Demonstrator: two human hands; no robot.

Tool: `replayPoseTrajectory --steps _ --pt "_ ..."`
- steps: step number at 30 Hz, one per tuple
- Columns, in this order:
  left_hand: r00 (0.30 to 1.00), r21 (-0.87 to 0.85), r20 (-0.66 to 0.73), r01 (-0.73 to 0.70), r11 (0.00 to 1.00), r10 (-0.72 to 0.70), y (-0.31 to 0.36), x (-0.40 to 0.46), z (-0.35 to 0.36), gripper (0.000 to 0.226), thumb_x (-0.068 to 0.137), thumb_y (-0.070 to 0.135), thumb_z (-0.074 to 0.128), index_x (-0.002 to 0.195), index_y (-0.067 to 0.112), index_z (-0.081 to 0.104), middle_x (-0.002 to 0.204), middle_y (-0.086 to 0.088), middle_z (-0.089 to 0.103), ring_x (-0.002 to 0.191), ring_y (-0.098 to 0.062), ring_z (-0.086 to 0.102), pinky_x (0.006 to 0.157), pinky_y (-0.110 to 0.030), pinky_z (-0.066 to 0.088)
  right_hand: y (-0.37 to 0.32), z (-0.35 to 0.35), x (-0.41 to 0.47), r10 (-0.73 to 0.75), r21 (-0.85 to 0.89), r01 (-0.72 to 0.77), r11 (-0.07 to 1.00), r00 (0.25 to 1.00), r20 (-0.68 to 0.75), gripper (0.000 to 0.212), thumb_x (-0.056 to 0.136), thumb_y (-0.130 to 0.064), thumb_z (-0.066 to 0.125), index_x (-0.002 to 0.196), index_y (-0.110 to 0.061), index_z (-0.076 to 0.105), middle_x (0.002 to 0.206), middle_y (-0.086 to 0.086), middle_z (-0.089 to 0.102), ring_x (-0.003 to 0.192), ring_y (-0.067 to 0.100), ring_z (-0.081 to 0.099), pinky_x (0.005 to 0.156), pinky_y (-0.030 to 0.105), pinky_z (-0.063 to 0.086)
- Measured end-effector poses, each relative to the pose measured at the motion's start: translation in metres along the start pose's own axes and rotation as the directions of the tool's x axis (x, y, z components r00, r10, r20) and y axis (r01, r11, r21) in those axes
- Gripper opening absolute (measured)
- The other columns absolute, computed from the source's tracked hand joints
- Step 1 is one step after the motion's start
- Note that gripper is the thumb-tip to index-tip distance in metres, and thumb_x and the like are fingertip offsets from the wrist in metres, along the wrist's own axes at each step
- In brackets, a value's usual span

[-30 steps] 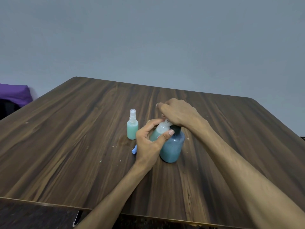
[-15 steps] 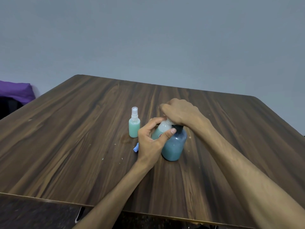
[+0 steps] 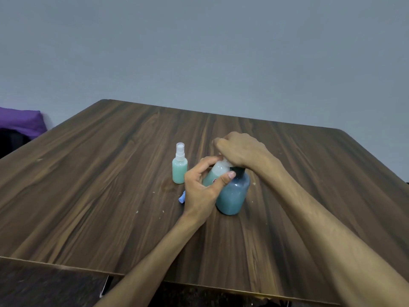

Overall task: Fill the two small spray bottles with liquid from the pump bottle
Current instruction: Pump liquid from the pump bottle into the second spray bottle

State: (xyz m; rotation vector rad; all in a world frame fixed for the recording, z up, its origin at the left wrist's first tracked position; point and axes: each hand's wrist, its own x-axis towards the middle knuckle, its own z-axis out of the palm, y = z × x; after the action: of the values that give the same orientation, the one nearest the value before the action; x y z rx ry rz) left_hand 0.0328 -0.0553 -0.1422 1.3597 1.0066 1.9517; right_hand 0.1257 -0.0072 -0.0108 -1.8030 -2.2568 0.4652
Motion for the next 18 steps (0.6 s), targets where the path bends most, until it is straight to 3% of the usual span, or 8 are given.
replayPoseTrajectory --steps 3,6,10,14,18 --pt "1.000 0.000 -0.001 -0.028 1.000 0.028 0.0002 0.0006 0.0007 0.034 0.082 0.022 0.083 0.109 0.004 0.074 0.105 -0.009 0.077 0.104 -0.030 0.073 0.095 -0.055 0.058 0.0022 -0.0022 0.0023 0.003 0.062 0.000 0.998 0.999 -0.051 0.039 0.094 -0.043 0.042 0.086 -0.017 0.070 0.091 0.002 0.071 0.082 0.024 0.062 0.075 0.040 0.044" --pt "1.000 -0.003 -0.005 0.002 1.000 -0.002 0.0011 0.0013 0.0009 0.037 0.081 0.024 0.083 0.110 0.002 0.074 0.105 -0.011 0.077 0.104 -0.030 0.073 0.096 -0.055 0.058 -0.0007 0.0001 0.0012 0.016 0.023 -0.017 1.000 1.000 0.008 0.032 0.093 -0.038 0.043 0.087 -0.018 0.068 0.088 0.003 0.066 0.078 0.022 0.058 0.073 0.039 0.041" --pt "1.000 0.000 -0.001 -0.030 1.000 0.030 0.0000 -0.0004 0.0006 0.034 0.082 0.023 0.083 0.109 0.004 0.074 0.104 -0.009 0.077 0.103 -0.031 0.073 0.094 -0.055 0.058 0.0034 -0.0028 0.0014 -0.008 0.038 0.011 0.999 0.997 -0.074 0.035 0.096 -0.042 0.043 0.086 -0.018 0.066 0.088 0.002 0.068 0.077 0.019 0.058 0.071 0.039 0.040" --pt "1.000 -0.008 -0.003 -0.009 1.000 0.009 -0.0002 0.0016 0.0004 0.036 0.082 0.023 0.083 0.109 0.001 0.073 0.103 -0.011 0.077 0.102 -0.031 0.073 0.094 -0.055 0.058 -0.0017 0.0016 0.0041 -0.004 -0.006 0.004 1.000 1.000 0.005 0.033 0.095 -0.038 0.043 0.089 -0.017 0.068 0.086 0.000 0.066 0.076 0.020 0.058 0.065 0.036 0.037" --pt "0.999 -0.009 0.020 -0.040 0.999 0.040 0.0009 0.0005 0.0008 0.027 0.083 0.012 0.083 0.106 0.001 0.073 0.100 -0.009 0.077 0.099 -0.029 0.073 0.091 -0.051 0.059 0.0032 -0.0010 0.0035 -0.007 0.027 0.008 1.000 0.999 -0.050 0.035 0.097 -0.041 0.044 0.091 -0.017 0.068 0.088 0.001 0.067 0.077 0.019 0.058 0.066 0.036 0.037"
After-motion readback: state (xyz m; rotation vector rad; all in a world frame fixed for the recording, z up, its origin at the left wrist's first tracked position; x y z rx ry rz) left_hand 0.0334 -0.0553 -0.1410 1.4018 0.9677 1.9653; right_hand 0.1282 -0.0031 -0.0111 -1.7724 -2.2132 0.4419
